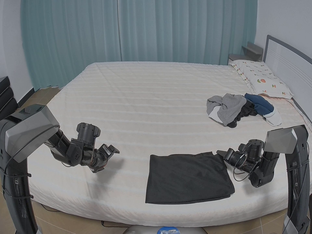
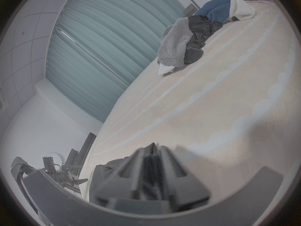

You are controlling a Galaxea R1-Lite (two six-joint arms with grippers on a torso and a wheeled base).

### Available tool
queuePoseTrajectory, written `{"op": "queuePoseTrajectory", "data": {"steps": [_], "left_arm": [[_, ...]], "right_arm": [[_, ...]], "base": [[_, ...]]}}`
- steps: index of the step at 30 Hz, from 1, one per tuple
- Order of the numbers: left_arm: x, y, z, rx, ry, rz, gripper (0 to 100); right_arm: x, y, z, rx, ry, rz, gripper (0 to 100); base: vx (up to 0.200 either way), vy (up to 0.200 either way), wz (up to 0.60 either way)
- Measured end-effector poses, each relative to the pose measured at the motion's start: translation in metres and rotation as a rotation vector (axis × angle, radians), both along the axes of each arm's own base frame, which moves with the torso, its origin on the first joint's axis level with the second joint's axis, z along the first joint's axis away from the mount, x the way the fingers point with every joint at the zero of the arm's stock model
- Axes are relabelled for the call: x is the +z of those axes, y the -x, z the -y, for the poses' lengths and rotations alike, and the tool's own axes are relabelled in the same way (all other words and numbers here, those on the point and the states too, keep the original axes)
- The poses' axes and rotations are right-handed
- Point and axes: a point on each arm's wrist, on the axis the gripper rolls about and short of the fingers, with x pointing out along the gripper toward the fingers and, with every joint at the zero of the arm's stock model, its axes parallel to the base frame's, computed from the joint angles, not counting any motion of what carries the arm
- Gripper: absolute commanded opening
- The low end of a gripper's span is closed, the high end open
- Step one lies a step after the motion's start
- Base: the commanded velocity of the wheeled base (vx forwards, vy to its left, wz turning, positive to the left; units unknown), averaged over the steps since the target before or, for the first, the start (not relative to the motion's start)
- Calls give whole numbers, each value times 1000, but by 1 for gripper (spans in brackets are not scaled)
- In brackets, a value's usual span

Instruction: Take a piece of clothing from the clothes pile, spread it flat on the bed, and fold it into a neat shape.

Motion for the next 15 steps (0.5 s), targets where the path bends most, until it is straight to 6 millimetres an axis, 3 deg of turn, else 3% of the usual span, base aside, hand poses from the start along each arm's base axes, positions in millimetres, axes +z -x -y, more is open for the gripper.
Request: {"op": "queuePoseTrajectory", "data": {"steps": [15], "left_arm": [[0, 0, 0, 0, 0, -1, 100]], "right_arm": [[2, 4, 20, -54, -1, -7, 0]], "base": [[0, 0, 0]]}}
